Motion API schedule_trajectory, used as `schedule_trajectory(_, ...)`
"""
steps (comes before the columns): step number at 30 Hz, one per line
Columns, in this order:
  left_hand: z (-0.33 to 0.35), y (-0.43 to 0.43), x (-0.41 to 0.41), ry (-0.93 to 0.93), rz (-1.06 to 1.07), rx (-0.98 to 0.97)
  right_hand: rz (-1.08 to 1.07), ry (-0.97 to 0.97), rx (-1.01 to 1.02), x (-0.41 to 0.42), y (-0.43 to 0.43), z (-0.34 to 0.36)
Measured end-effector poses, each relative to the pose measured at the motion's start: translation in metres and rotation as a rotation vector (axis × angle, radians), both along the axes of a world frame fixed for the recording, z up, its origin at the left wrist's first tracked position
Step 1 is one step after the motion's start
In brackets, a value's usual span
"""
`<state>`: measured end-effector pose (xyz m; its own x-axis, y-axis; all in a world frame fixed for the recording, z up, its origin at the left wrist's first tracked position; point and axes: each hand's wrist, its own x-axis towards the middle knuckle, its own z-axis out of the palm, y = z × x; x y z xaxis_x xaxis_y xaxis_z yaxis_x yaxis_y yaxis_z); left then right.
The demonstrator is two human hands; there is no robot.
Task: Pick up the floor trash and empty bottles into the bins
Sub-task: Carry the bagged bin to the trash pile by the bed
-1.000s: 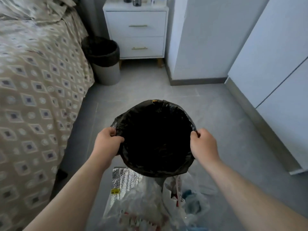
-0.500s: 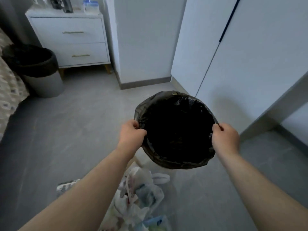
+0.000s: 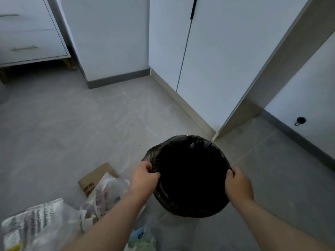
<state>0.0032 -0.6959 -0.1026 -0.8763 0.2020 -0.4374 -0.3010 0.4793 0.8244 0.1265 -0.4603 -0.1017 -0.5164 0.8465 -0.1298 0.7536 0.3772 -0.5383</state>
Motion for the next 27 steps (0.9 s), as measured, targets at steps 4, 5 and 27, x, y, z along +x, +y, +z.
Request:
schedule_trajectory(4,-0.002,0.001,0.004,-0.017,0.052,-0.003,0.027,-0.004,-0.022,0.001,0.000,0.003)
schedule_trajectory(5,-0.003,0.000,0.004,-0.013,0.051,-0.012,0.028,-0.008,-0.031,0.001,-0.001,0.003)
schedule_trajectory(27,0.005,-0.301,-0.012,0.225,0.305,-0.242,1.400,0.033,0.203,-0.123,-0.274,0.032)
